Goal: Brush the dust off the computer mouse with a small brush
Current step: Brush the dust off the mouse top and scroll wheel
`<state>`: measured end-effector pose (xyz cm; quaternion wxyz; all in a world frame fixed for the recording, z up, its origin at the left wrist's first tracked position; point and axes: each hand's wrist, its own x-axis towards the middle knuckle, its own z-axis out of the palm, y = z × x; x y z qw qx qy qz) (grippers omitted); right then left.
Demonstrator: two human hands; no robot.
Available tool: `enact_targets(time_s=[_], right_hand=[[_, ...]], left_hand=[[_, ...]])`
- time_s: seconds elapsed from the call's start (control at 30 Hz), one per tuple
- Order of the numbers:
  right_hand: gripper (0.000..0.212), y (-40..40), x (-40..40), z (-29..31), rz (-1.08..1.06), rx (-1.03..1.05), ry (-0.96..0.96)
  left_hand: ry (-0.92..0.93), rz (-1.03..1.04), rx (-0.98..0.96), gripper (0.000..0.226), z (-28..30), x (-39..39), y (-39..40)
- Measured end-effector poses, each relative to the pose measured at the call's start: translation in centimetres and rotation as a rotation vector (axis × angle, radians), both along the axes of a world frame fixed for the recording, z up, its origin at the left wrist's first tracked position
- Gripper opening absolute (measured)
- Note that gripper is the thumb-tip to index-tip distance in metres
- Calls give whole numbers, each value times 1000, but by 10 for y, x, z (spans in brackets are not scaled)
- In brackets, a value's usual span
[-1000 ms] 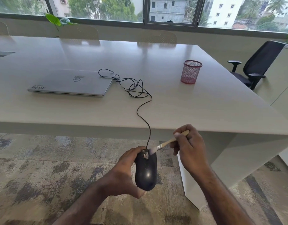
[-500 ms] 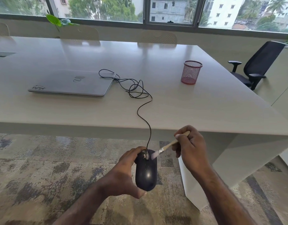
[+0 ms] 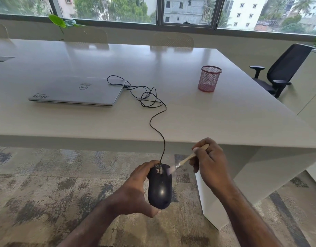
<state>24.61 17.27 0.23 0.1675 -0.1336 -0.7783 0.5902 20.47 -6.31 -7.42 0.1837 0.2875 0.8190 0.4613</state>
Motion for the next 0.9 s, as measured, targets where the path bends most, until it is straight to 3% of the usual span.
enact_targets(time_s=[0.17,0.43,0.57,0.67,0.9], right_hand=[[17,-2,-2,-2,12,108,-33],[22,0,0,-2,19,-50,65],[21,1,-2,-6,26,100,-17],[22,2,-2,-5,-12,163,28],[20,2,-1,-3,48,-8,65]], left_hand=[[-12,4,14,116,0,0,1],[9,11,16,116,-3,-2,0],[14,13,10,115,-3,-4,0],[-7,9,8,117,-3,-4,0],[11,16,7,115,0,-2,2]])
